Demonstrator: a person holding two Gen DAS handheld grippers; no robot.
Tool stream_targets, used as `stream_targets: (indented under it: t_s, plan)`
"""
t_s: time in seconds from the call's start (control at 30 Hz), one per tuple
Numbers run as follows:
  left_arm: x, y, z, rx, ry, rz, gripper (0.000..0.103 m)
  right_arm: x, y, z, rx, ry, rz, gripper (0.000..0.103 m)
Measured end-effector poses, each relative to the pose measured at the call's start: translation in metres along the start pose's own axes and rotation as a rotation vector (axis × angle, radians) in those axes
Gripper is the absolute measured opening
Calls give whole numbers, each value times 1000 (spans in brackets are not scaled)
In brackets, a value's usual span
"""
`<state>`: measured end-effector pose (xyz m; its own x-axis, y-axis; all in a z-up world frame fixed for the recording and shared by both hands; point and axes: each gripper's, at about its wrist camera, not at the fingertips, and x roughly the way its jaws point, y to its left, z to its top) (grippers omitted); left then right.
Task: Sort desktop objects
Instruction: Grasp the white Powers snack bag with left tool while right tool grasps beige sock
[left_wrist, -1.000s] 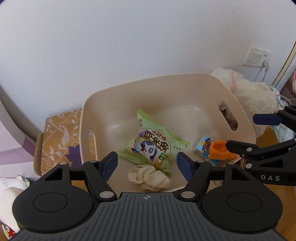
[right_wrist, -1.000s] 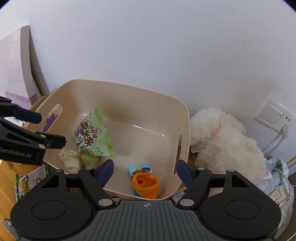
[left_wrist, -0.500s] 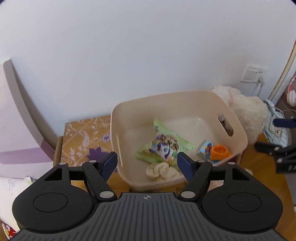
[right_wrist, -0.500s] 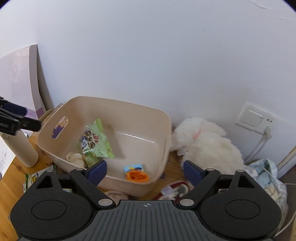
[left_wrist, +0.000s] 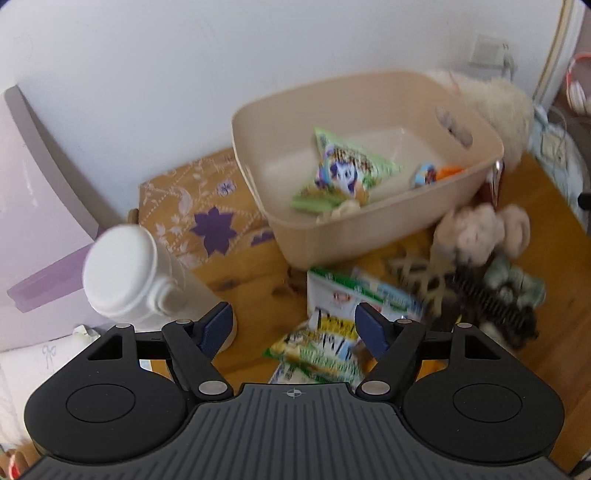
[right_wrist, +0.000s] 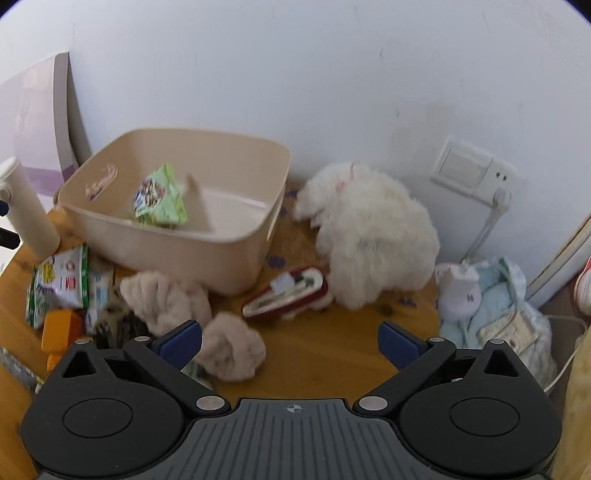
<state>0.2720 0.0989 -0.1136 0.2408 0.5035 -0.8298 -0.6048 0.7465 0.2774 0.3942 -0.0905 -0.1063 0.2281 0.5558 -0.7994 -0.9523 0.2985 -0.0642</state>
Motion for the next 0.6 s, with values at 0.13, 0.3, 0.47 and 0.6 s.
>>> stream_targets:
  t_s: [0.13,0.3,0.47,0.6]
  plan:
    - [12,-5,-8,39,39,0,79,12,6,-13,-12,31,24,103]
    - [29,-14,-16,98,79,-13,79,26,22,-21,-64,69,26,103]
    - [45,-24,-18,157,93,5,79,41,31,-22,-83,96,39,103]
    - [61,-23,-15,152,116,5,79,52,37,-19,-109,108,49,103]
